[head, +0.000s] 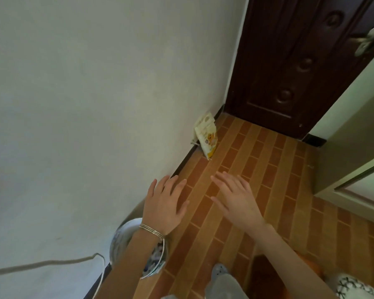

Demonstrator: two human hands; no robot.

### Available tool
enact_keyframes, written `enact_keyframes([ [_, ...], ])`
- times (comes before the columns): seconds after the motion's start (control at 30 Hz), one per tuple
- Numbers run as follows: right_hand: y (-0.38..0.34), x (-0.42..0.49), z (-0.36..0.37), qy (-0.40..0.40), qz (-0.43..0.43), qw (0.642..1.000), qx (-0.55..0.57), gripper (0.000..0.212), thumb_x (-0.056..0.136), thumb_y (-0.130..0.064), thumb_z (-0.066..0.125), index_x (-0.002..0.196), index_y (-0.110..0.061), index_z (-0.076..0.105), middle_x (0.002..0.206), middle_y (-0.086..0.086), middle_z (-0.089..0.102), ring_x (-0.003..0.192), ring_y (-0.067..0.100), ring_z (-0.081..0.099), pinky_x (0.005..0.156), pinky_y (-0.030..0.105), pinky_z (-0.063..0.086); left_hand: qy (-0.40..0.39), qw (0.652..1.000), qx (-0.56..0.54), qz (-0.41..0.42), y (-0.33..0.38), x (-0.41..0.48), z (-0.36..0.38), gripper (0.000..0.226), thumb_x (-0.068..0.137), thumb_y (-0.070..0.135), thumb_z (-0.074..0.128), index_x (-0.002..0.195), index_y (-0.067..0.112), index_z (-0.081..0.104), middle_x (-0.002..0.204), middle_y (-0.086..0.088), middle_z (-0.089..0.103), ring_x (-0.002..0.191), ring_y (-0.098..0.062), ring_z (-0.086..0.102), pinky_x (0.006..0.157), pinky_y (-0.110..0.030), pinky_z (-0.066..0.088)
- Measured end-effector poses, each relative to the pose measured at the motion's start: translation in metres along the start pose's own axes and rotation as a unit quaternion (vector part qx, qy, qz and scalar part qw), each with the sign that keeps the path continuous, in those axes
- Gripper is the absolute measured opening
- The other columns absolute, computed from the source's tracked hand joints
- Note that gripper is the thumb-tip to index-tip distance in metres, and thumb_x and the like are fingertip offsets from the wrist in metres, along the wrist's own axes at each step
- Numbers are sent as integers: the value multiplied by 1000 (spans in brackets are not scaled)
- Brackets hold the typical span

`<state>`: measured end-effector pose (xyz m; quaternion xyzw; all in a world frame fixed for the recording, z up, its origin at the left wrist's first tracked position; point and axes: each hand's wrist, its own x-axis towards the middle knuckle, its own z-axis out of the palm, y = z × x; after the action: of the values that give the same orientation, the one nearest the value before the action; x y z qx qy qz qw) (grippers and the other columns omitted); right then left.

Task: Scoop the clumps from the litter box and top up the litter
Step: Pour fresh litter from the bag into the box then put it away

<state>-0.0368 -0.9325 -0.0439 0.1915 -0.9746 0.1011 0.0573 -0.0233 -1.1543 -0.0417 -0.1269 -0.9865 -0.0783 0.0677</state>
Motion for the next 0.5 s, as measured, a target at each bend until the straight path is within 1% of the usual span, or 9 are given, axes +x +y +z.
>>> enact_keyframes([
  [0.07,34,10,-11,4,-2,1000,2,53,91,-48,34,135,-19,44,138,1,48,129,18,42,106,46,34,2,1000,-2,-4,21,27,3,54,84,51,36,123,22,58,123,-5,62,115,-26,57,98,-49,42],
  [0.17,79,25,-27,6,-10,1000,-3,53,91,-48,33,135,-21,42,137,0,48,129,17,42,109,44,30,11,1000,-12,-16,47,64,8,54,84,50,37,125,22,57,123,-5,61,115,-27,56,98,-49,43],
  [0.33,143,45,-47,26,-11,1000,-7,53,90,-46,33,134,-19,44,135,0,49,127,17,44,106,43,30,22,999,-15,-25,82,115,18,53,84,50,38,125,21,57,123,-6,61,114,-28,57,97,-48,43],
  [0.43,172,53,-51,42,-6,999,4,51,90,-44,37,134,-19,44,135,0,50,125,17,44,106,43,32,16,999,-18,-25,95,140,26,53,84,49,38,125,21,56,123,-6,61,114,-28,56,96,-47,44],
  [0.5,190,60,-51,48,-5,999,8,49,90,-42,43,134,-18,44,134,1,50,125,18,45,105,44,34,15,1000,-18,-20,102,156,32,52,84,48,39,125,21,56,122,-5,61,112,-28,57,95,-46,45],
])
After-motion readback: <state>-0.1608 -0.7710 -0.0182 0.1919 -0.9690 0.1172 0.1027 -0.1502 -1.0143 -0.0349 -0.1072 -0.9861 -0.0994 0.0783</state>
